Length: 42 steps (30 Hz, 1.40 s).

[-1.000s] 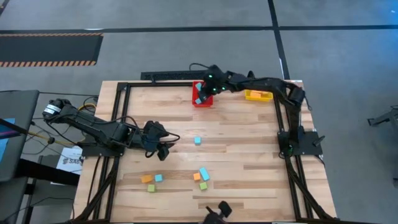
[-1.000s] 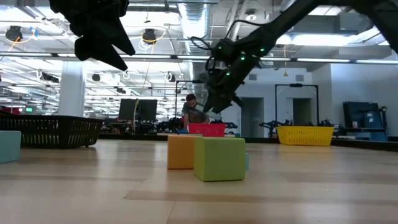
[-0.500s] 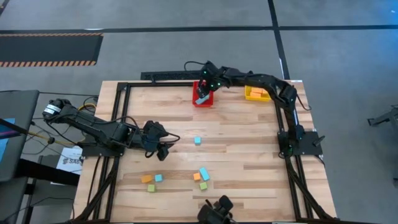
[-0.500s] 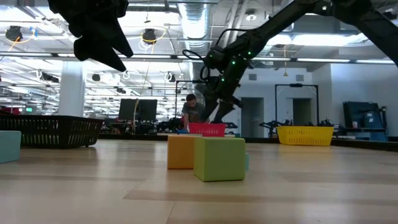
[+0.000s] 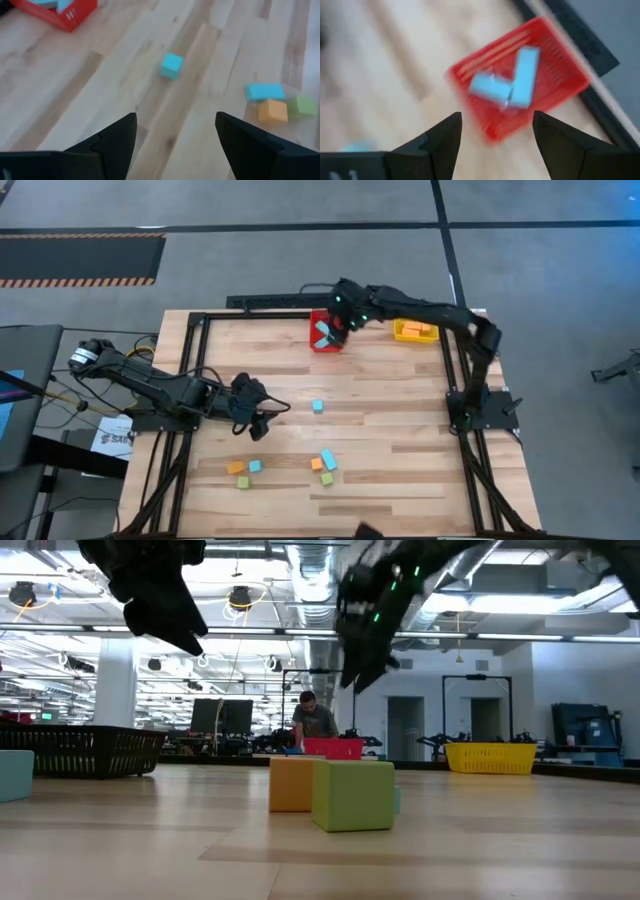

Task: Sort & place blocks by color
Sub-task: Put the yellow block into the yellow bin

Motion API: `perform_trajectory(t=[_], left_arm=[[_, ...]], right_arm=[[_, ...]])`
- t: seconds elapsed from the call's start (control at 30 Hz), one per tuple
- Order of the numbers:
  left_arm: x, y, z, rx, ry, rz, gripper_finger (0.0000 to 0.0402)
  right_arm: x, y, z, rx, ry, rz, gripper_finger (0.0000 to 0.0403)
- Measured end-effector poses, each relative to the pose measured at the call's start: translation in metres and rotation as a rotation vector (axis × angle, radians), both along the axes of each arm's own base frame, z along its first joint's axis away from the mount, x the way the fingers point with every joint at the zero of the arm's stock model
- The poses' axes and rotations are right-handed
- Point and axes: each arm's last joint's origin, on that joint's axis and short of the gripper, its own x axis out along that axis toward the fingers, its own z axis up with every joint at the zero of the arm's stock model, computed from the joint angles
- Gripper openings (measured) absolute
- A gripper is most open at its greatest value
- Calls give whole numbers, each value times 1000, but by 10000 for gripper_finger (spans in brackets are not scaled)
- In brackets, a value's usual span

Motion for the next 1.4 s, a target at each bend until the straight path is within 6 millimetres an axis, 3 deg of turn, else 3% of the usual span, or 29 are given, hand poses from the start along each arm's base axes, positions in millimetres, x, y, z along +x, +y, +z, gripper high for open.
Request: perform_trajectory(t=[0.13,0.23,0.37,0.5,0.77,0.87,1.0,1.4], left_arm=[[-3,1,-4,-67,72,-60,258],[-10,-2,-9,-144,193,-156,258],[-21,-14,-14,-262,325,-336,258],[-27,-37,-12,-276,323,-506,258],[-32,-80,-32,-249,397,-680,258],[-36,-92,-44,-234,484,-693,258],[-35,-94,-55,-281,546,-541,258],[-26,-101,-93,-269,722,-363,258]], right_arm=[[-16,50,25,0,80,156,264],[-31,87,29,-7,68,237,264],[-56,126,17,28,-8,233,265],[-77,158,-4,106,-105,177,265],[-96,212,-27,189,-200,165,265],[-97,225,-31,182,-181,177,265],[-94,236,-36,187,-170,209,265],[-92,235,-37,186,-173,204,265]])
